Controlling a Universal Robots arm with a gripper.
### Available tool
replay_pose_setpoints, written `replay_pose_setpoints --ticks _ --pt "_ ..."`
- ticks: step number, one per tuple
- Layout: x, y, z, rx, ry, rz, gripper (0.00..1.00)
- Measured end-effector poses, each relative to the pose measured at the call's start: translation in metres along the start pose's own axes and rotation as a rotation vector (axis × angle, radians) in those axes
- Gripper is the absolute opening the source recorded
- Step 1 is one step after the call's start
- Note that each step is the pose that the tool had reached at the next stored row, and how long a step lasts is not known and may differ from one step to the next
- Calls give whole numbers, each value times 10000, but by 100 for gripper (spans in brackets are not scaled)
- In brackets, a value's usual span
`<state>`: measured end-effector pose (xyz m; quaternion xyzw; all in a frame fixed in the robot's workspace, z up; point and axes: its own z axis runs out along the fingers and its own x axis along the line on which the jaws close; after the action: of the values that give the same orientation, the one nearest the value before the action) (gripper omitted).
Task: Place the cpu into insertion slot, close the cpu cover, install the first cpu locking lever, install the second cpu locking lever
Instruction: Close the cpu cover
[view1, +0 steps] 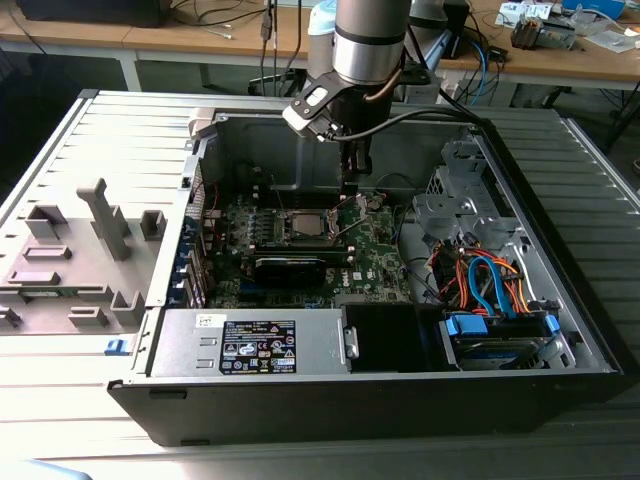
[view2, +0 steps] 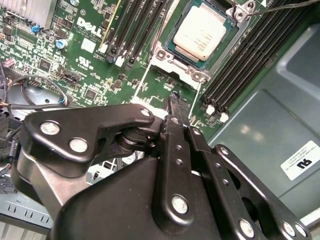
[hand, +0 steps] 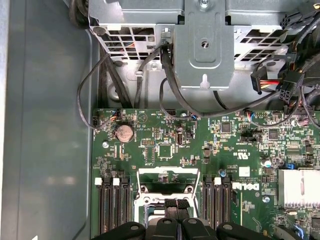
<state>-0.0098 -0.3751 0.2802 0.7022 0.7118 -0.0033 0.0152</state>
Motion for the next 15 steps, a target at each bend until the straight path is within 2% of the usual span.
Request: replay_pose_setpoints --ticks 15 --pt "-1 44 0 0 -1 1 11"
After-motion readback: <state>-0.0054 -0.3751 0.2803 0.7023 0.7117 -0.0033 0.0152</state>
